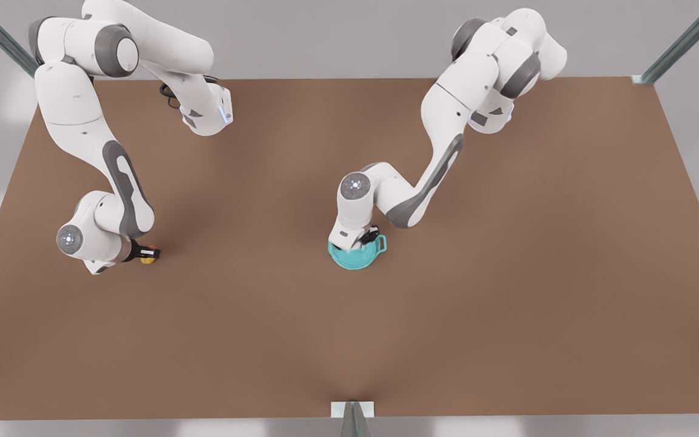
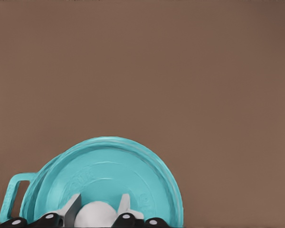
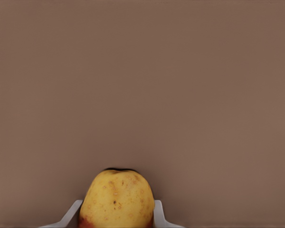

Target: Open the pot lid and put the potato into the pot

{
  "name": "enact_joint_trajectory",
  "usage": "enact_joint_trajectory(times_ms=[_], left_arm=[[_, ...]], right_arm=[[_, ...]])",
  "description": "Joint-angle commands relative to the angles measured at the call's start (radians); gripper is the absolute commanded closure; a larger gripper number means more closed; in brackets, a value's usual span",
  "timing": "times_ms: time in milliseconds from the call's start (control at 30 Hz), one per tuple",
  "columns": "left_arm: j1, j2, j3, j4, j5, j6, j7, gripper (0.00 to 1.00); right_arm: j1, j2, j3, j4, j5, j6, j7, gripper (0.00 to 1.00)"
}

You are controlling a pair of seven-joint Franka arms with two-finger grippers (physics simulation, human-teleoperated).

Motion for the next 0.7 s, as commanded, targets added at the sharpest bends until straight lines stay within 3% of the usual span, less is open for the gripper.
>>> enact_joint_trajectory(times_ms=[0, 133, 200, 233, 300, 333, 367, 500, 567, 600, 633, 667], left_arm=[[0.001, -0.003, 0.001, 0.001, -0.006, -0.021, -0.040, 0.72], [0.100, -0.003, 0.003, 0.119, -0.018, -0.167, 0.103, 0.72], [0.238, 0.014, -0.002, 0.141, -0.049, -0.176, 0.291, 0.72], [0.324, 0.054, -0.002, 0.156, -0.083, -0.165, 0.462, 0.72], [0.332, 0.193, -0.002, 0.220, -0.081, -0.072, 0.526, 0.71], [0.332, 0.198, -0.003, 0.223, -0.081, -0.069, 0.528, 0.71], [0.335, 0.175, 0.003, 0.230, -0.074, -0.113, 0.532, 0.00], [0.418, 0.056, -0.002, 0.348, -0.080, -0.496, 0.799, 0.00], [0.593, -0.084, -0.016, 0.337, -0.199, -0.687, 1.126, 0.00], [0.636, -0.222, -0.011, 0.208, -0.201, -0.681, 1.130, 0.00], [0.677, -0.451, -0.008, -0.108, -0.238, -0.461, 1.134, 0.00], [0.691, -0.434, -0.010, -0.050, -0.282, -0.524, 1.135, 0.00]], right_arm=[[0.000, -0.003, -0.001, 0.000, 0.001, -0.011, -0.004, 0.41], [0.000, -0.003, -0.001, 0.001, 0.001, -0.013, -0.009, 0.48], [0.002, -0.012, -0.001, 0.001, 0.001, -0.014, -0.009, 0.51], [0.003, -0.021, 0.001, 0.004, 0.001, -0.040, -0.006, 0.51], [0.003, -0.035, 0.001, 0.004, -0.001, -0.043, -0.008, 0.51], [0.003, -0.044, 0.003, 0.007, -0.001, -0.063, -0.008, 0.51], [0.005, -0.055, 0.006, 0.007, -0.001, -0.071, -0.009, 0.52], [0.092, -0.159, 0.007, 0.015, 0.002, -0.169, -0.006, 0.53], [0.150, -0.205, 0.015, 0.020, 0.010, -0.212, -0.004, 0.55], [0.177, -0.227, 0.035, 0.023, 0.013, -0.230, 0.003, 0.55], [0.192, -0.241, 0.064, 0.027, 0.013, -0.241, 0.003, 0.55], [0.193, -0.244, 0.107, 0.035, 0.015, -0.258, 0.003, 0.55]])
